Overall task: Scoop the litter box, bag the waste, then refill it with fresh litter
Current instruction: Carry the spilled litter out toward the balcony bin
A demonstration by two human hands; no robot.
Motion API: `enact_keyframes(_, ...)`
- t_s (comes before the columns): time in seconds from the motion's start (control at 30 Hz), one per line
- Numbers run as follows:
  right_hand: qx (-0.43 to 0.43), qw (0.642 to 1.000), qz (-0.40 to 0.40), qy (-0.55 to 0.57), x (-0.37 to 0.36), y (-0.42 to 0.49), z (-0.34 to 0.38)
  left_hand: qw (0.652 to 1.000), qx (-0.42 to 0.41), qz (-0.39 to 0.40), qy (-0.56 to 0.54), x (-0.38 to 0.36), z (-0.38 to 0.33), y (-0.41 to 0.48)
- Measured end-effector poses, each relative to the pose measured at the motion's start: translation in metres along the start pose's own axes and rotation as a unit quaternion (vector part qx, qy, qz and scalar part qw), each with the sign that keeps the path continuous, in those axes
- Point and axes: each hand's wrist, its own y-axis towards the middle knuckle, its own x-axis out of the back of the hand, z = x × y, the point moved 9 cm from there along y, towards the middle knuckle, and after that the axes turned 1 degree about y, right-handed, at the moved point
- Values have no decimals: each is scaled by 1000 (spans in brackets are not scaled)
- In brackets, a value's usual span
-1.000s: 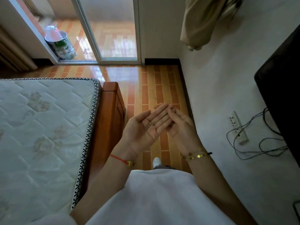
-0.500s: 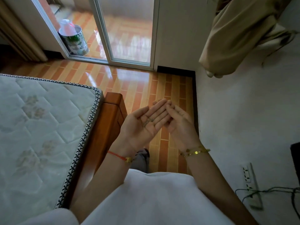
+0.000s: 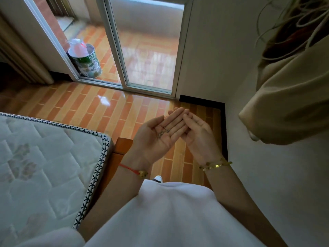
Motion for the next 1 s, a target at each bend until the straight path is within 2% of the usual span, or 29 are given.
enact_keyframes(0.3, -25, 1000, 0, 15, -14, 139, 24, 1000, -9, -16, -4, -12, -96, 98)
enact_keyframes(0.6, -59, 996, 64, 0, -33, 283, 46, 996, -64, -44, -45, -19, -189, 190)
enact_keyframes(1.0, -117, 976, 171, -62, -83, 473, 96, 973, -183, -74, -120, -43, -324, 303)
